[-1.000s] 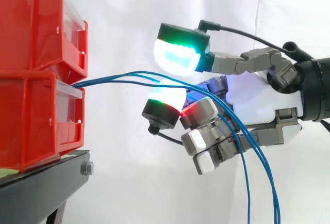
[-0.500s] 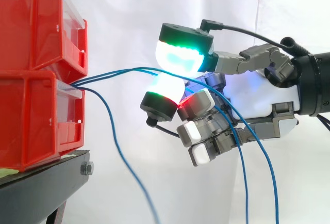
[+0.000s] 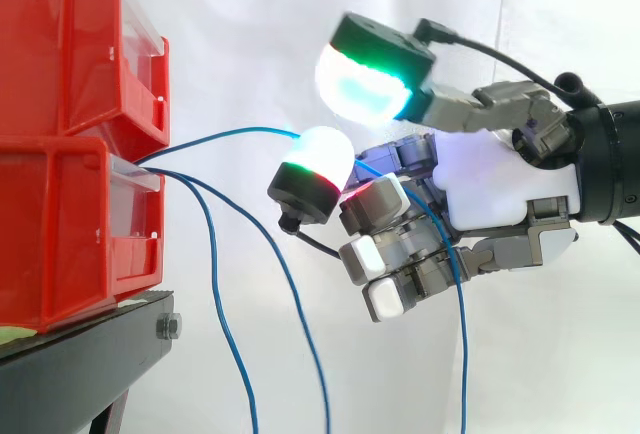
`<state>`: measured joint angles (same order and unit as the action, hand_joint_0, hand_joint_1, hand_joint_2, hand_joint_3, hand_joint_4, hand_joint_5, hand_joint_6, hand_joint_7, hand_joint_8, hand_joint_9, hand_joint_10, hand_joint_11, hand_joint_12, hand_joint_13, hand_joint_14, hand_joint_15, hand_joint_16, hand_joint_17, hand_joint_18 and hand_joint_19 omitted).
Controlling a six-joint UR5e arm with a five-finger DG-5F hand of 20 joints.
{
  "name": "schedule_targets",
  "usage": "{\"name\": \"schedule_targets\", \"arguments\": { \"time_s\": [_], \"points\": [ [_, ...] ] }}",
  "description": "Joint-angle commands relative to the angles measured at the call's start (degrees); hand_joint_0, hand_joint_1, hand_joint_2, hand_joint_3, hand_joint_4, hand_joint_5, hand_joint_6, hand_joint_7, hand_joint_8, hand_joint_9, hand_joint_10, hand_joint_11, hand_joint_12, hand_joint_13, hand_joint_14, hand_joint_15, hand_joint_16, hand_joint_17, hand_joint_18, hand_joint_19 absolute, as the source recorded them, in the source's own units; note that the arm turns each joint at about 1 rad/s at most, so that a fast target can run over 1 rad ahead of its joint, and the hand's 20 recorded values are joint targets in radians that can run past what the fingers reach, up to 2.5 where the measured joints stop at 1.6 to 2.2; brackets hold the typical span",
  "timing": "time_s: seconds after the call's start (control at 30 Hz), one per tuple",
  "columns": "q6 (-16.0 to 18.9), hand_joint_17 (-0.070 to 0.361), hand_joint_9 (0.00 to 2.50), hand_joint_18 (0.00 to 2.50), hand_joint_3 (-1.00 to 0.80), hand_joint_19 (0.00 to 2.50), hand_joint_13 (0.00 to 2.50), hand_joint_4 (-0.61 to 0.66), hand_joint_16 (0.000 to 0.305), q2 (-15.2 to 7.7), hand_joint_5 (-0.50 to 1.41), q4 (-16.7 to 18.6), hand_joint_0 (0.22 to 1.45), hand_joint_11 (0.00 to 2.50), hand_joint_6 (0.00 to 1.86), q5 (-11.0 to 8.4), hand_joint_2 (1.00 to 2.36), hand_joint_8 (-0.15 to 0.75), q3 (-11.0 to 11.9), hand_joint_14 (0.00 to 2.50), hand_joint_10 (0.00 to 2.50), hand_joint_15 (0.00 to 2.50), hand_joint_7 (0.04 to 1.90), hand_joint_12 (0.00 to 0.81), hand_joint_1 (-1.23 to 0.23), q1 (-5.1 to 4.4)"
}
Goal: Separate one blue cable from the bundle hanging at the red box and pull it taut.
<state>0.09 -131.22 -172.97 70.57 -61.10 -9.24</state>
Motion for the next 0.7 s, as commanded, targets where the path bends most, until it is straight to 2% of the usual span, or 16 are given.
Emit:
{"name": "schedule_targets", "arguments": {
  "time_s": [0.0,0.23,0.5,0.67],
  "points": [
    [0.0,0.116,1.18,0.93,-0.5,0.63,1.05,0.11,0.052,0.0,-0.15,0.0,0.5,1.16,0.83,-0.08,1.0,0.394,0.01,0.02,0.02,0.69,1.06,0.401,-0.6,0.01],
    [-0.09,0.121,1.16,0.94,-0.5,0.63,1.04,0.15,0.054,0.0,-0.15,0.0,0.5,1.13,0.76,-0.25,1.0,0.396,0.01,0.02,0.02,0.68,1.02,0.41,-0.53,0.01],
    [-1.93,0.122,1.14,0.94,-0.5,0.63,1.08,0.17,0.054,-0.36,-0.15,0.7,0.5,1.12,0.73,-0.34,1.0,0.397,-0.07,0.02,0.02,0.73,1.03,0.414,-0.53,-0.43],
    [-3.69,0.121,1.13,0.94,-0.5,0.63,1.13,0.18,0.054,-0.36,-0.15,1.76,0.5,1.14,0.72,-1.31,1.0,0.4,-0.16,0.02,0.02,0.83,1.03,0.412,-0.54,-0.78]
  ]
}}
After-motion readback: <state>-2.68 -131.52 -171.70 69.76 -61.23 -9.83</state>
